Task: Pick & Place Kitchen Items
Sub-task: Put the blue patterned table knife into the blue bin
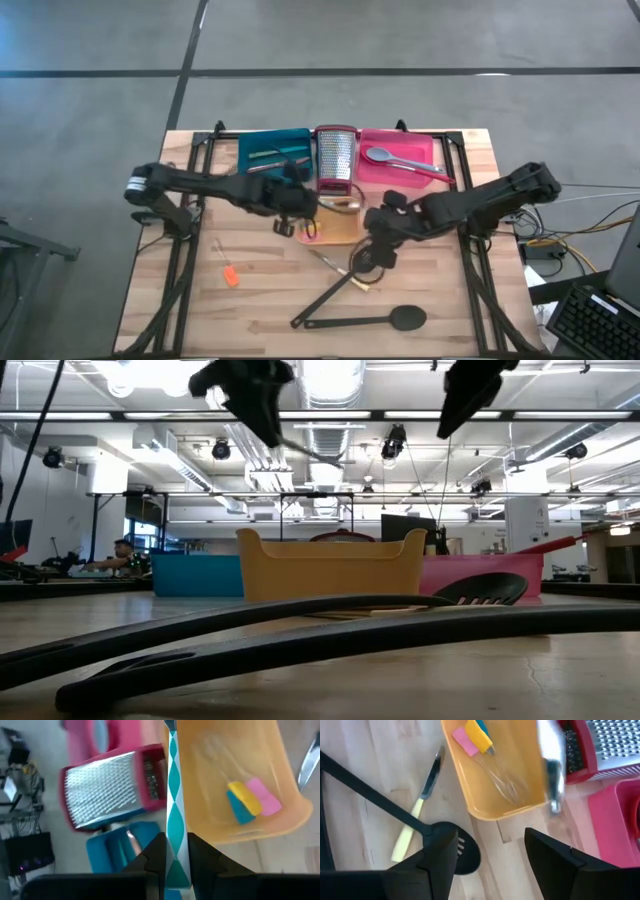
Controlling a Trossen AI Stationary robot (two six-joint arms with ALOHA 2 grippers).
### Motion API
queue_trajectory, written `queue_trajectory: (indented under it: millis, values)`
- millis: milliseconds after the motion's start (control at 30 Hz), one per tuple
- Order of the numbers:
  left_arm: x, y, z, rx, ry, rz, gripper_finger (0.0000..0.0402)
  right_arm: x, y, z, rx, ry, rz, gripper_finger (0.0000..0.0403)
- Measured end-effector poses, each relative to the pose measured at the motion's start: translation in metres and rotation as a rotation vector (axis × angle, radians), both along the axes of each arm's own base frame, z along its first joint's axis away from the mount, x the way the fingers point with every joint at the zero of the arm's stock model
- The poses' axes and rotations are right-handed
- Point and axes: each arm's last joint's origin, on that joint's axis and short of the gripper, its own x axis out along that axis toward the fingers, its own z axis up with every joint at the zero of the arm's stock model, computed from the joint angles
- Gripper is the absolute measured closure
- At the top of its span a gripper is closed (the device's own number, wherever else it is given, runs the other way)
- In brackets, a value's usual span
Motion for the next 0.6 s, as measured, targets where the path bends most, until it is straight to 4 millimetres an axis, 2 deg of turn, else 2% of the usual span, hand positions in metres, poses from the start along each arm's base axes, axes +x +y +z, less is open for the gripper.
queue_trajectory:
  millis: [167,333,433,600]
  values:
    - [-0.034,0.019,0.033,-0.007,-0.121,0.091,0.0346,-0.022,0.003,0.008,-0.039,-0.044,-0.046,0.0199]
    - [-0.074,0.046,0.049,-0.011,-0.214,0.214,0.0346,-0.047,0.005,0.017,-0.092,-0.081,-0.085,0.0216]
    - [-0.097,0.063,0.048,-0.01,-0.255,0.308,0.0346,-0.06,0.003,0.022,-0.07,-0.118,-0.103,0.0226]
    - [-0.126,0.091,0.031,-0.021,-0.302,0.44,0.0346,-0.077,-0.003,0.027,-0.055,-0.163,-0.13,0.0243]
